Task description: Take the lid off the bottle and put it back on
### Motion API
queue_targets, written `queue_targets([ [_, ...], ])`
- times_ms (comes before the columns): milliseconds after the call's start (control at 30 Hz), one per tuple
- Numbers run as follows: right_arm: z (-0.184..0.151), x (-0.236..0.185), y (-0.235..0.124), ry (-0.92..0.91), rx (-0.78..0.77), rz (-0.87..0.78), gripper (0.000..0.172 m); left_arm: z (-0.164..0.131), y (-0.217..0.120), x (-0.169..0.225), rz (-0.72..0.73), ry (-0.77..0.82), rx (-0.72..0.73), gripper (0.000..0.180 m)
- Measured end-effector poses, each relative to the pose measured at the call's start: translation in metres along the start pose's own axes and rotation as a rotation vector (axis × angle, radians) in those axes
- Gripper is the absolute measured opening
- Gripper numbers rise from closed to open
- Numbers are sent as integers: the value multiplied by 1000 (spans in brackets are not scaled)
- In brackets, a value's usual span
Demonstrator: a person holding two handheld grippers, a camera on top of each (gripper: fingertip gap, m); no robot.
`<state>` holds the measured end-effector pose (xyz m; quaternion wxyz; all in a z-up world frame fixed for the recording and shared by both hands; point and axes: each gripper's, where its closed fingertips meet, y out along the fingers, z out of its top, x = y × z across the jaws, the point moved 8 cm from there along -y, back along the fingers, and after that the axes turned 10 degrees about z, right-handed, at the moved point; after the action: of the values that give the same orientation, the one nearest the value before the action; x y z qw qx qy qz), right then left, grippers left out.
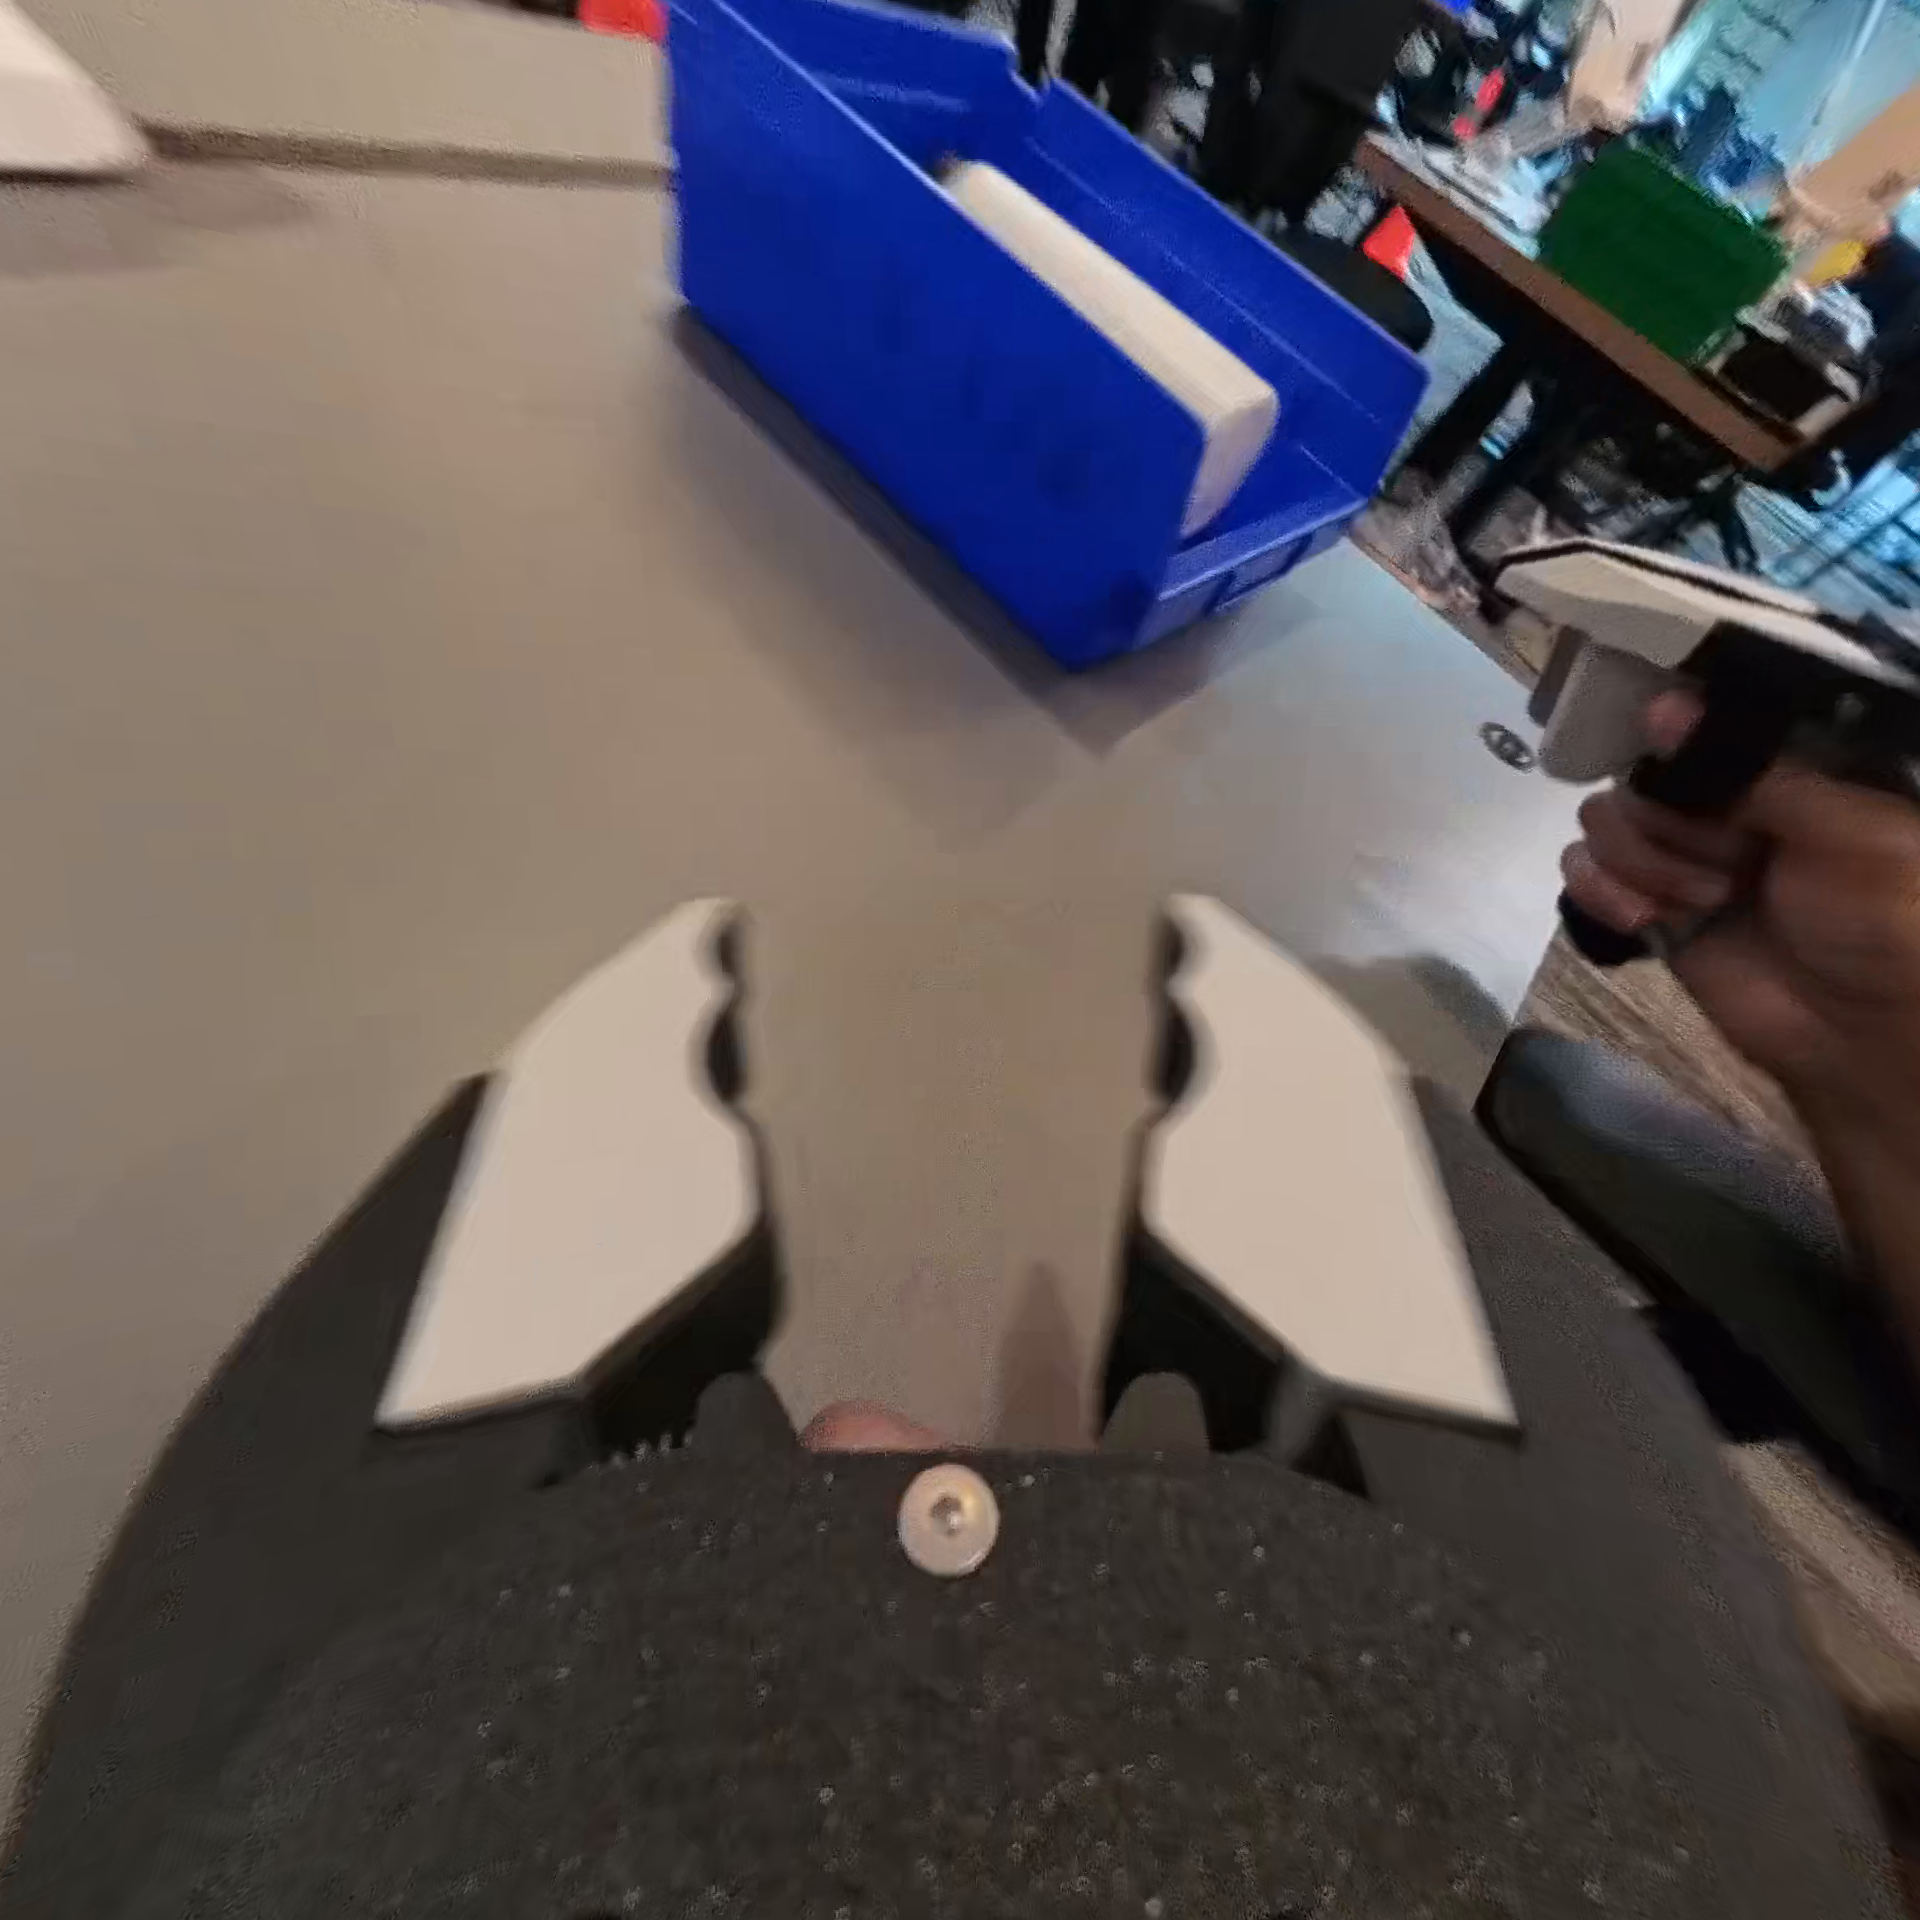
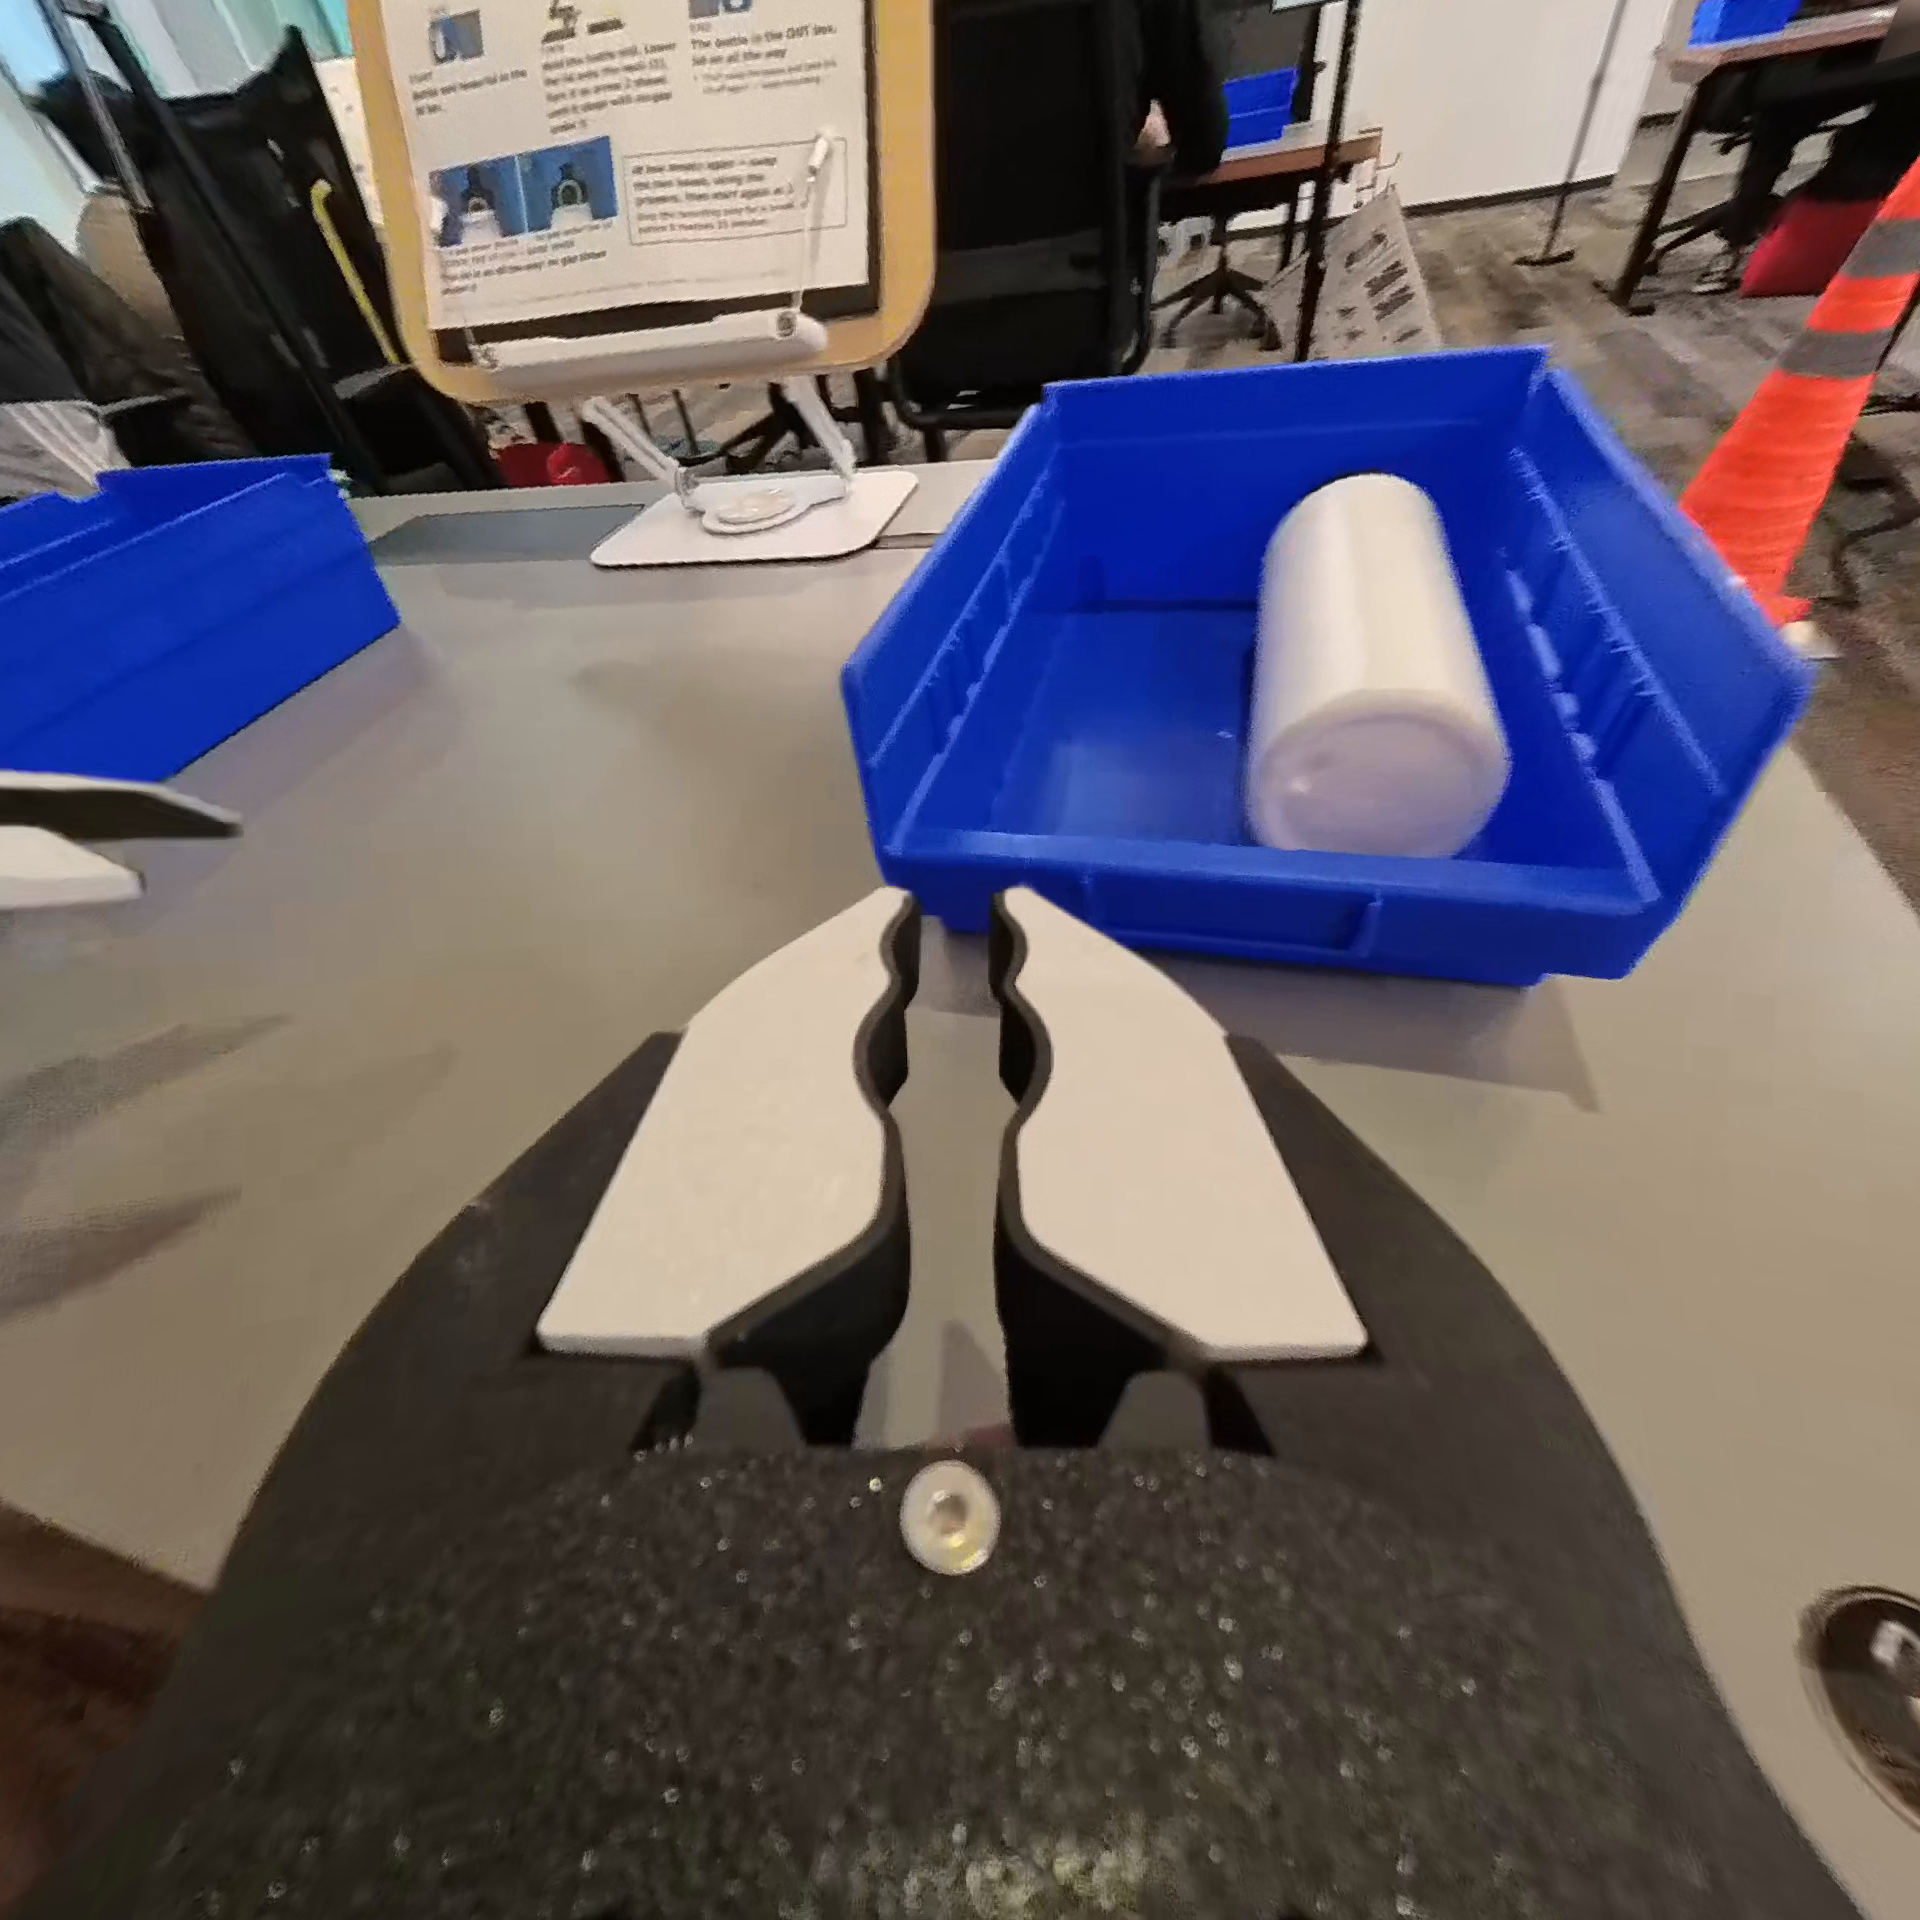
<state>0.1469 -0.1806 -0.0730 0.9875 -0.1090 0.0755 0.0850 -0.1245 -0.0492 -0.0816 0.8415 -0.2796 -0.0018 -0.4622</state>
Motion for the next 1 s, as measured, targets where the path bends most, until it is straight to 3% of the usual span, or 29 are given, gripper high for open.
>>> queue_targets([
  [33,-1,5,-1,-16,-2,-30,12,8,25,15,-18,10,-33,99],
  [200,-3,31,-15,-189,-52,-277,13,52,120,73,80,106,-5,106],
  [267,-5,43,-24,-269,-71,-407,13,64,145,84,157,144,39,96],
  [333,-9,52,-29,-260,-91,-479,15,66,165,83,216,119,48,66],
  [400,-13,56,-29,-191,-116,-487,29,66,175,77,170,5,53,46],
  [433,-16,56,-27,-160,-129,-462,37,66,174,74,168,-57,56,23],
  [500,-20,54,-23,-103,-146,-415,50,68,168,64,296,-56,55,12],
  [567,-21,49,-17,-41,-160,-364,63,65,156,59,405,-1,61,4],
  [667,-22,41,-9,44,-152,-298,68,52,136,57,435,15,82,3],
  [800,-22,34,0,55,-152,-290,61,36,109,61,438,34,90,3],
  [1000,-20,12,10,-79,-163,-366,22,19,76,57,416,20,96,2],
])
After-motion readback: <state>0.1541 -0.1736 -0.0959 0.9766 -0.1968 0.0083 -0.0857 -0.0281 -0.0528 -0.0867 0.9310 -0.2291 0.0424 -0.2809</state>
